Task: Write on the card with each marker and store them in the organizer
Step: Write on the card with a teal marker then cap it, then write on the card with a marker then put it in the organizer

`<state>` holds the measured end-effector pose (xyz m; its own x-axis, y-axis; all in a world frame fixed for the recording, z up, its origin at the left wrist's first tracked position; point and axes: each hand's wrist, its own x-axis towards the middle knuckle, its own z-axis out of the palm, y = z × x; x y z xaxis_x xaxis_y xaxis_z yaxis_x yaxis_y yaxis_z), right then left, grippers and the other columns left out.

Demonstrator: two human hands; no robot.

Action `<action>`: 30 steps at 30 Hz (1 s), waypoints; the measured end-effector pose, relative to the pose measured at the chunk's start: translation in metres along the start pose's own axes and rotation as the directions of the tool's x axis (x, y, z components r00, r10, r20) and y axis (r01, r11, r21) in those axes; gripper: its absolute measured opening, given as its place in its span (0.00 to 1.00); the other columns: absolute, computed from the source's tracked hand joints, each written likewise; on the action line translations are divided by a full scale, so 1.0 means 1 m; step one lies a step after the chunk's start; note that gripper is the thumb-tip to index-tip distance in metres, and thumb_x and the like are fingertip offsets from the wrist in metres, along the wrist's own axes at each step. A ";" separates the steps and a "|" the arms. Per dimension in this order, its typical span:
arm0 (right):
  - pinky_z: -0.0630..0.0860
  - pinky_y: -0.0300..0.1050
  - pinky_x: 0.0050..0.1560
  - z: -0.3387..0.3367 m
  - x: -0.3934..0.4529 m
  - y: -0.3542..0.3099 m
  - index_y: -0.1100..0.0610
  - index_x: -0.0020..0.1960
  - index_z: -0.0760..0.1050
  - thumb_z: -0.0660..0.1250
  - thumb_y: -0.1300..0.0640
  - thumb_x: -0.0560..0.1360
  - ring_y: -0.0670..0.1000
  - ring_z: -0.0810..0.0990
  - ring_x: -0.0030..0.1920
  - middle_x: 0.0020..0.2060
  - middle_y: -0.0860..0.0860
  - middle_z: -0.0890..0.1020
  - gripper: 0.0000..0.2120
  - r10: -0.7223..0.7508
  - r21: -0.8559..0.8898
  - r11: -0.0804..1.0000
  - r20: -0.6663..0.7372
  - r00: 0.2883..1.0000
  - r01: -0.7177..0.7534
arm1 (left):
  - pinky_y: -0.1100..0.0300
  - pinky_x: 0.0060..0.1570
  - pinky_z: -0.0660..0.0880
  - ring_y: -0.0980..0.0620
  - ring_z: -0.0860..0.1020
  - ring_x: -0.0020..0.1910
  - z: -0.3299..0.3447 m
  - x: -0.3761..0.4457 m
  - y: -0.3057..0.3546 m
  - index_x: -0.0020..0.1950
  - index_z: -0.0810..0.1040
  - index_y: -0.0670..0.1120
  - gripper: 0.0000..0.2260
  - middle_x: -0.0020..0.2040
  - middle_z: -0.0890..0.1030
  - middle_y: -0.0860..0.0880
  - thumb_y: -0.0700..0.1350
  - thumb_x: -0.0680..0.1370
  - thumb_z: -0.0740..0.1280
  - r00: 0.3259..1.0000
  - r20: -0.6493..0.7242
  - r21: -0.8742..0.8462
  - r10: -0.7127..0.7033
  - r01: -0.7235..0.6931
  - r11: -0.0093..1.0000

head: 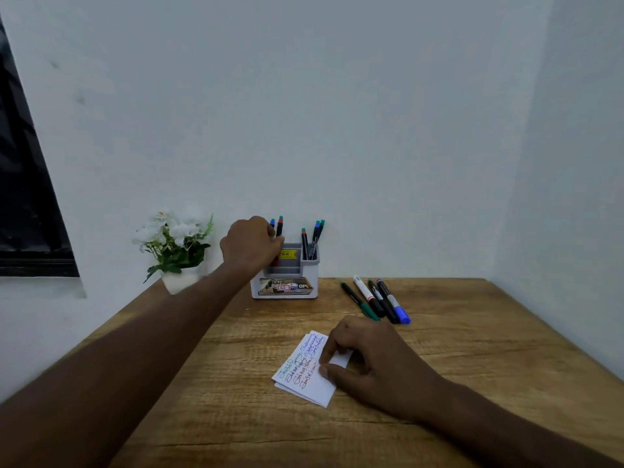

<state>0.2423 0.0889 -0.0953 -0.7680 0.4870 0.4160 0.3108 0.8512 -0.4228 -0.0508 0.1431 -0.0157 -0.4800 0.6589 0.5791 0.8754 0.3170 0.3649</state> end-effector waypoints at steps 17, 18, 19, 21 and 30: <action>0.73 0.30 0.51 -0.012 0.008 0.004 0.48 0.53 0.87 0.74 0.51 0.79 0.39 0.81 0.52 0.48 0.40 0.86 0.05 0.053 -0.134 0.987 -0.220 0.974 -0.084 | 0.59 0.65 0.72 0.65 0.69 0.65 -0.035 -0.162 -0.021 0.72 0.71 0.62 0.17 0.67 0.71 0.64 0.61 0.84 0.59 0.611 0.436 -0.308 0.661 -0.589 0.747; 0.72 0.34 0.56 -0.016 0.009 0.012 0.48 0.56 0.86 0.73 0.50 0.79 0.40 0.80 0.54 0.51 0.41 0.86 0.07 0.059 -0.184 0.977 -0.254 0.965 -0.108 | 0.60 0.65 0.72 0.66 0.69 0.65 -0.034 -0.159 -0.023 0.73 0.72 0.61 0.17 0.68 0.72 0.64 0.60 0.84 0.60 0.605 0.429 -0.322 0.671 -0.591 0.740; 0.70 0.38 0.60 -0.020 0.011 0.020 0.49 0.59 0.86 0.72 0.48 0.79 0.43 0.80 0.58 0.55 0.43 0.86 0.11 0.073 -0.248 0.959 -0.249 0.966 -0.137 | 0.62 0.66 0.71 0.66 0.69 0.66 -0.033 -0.158 -0.024 0.73 0.72 0.61 0.17 0.68 0.72 0.65 0.60 0.85 0.60 0.602 0.421 -0.337 0.678 -0.591 0.733; 0.69 0.43 0.66 -0.024 0.013 0.035 0.49 0.67 0.82 0.65 0.41 0.80 0.49 0.78 0.65 0.65 0.45 0.83 0.21 0.118 -0.385 0.906 -0.167 0.979 -0.175 | 0.65 0.66 0.68 0.67 0.68 0.67 -0.032 -0.158 -0.026 0.73 0.73 0.59 0.17 0.68 0.72 0.64 0.58 0.85 0.61 0.599 0.412 -0.356 0.687 -0.588 0.726; 0.75 0.46 0.45 -0.032 0.013 0.027 0.48 0.50 0.86 0.75 0.49 0.75 0.48 0.78 0.47 0.43 0.45 0.85 0.05 0.146 -0.414 0.877 -0.253 0.956 -0.243 | 0.62 0.68 0.69 0.66 0.68 0.68 -0.032 -0.157 -0.027 0.74 0.74 0.58 0.18 0.71 0.73 0.63 0.58 0.85 0.62 0.588 0.427 -0.355 0.687 -0.590 0.726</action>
<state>0.2584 0.1240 -0.0759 -0.5477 0.6393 0.5398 0.6913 0.7092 -0.1384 -0.0012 0.0090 -0.0928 0.3431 0.8965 0.2804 0.8980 -0.4006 0.1819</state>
